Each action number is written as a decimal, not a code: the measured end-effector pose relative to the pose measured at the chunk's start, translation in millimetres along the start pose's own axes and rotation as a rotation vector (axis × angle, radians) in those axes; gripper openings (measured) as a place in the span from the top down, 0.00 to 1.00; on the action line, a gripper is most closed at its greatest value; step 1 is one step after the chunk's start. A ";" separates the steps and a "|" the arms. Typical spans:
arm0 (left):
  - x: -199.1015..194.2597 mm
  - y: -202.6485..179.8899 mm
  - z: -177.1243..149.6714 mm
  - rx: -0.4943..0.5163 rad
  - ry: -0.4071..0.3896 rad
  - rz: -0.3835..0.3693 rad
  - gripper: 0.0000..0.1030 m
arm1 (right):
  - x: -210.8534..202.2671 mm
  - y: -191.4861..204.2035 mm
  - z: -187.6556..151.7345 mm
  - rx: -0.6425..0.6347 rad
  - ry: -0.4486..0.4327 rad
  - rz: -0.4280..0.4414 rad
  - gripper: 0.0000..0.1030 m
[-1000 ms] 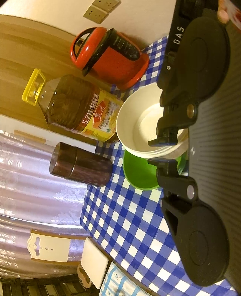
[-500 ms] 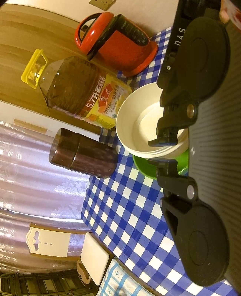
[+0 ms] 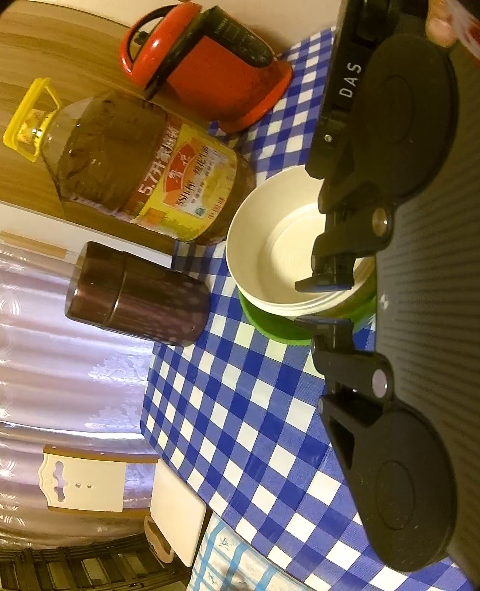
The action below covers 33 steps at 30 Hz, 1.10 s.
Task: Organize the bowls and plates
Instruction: 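Carry the cream bowl with the left gripper while the right gripper guides it over the green bowl, then lower the cream bowl into the green bowl and open both grippers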
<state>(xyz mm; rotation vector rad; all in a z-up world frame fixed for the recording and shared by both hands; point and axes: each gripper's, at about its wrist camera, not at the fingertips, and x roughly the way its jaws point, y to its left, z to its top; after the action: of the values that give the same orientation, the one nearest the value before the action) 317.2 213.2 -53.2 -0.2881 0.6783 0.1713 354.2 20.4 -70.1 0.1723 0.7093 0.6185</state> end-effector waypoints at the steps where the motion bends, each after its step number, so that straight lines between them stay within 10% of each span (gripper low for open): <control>1: 0.6 -0.6 -0.5 0.004 0.002 0.001 0.89 | 0.8 -0.2 -0.1 -0.001 0.001 -0.001 0.93; 29: 7.0 -2.5 -4.9 0.032 0.012 0.018 0.88 | 5.9 -4.3 -5.7 -0.006 0.004 -0.001 0.93; 33: 4.6 -3.9 -5.5 0.046 -0.013 0.007 0.75 | 6.3 -7.9 -5.5 0.018 0.002 0.016 0.92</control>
<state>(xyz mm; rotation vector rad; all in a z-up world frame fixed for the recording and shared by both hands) 318.4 208.1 -59.3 -0.2401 0.6701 0.1640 358.0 17.4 -80.6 0.1946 0.7162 0.6274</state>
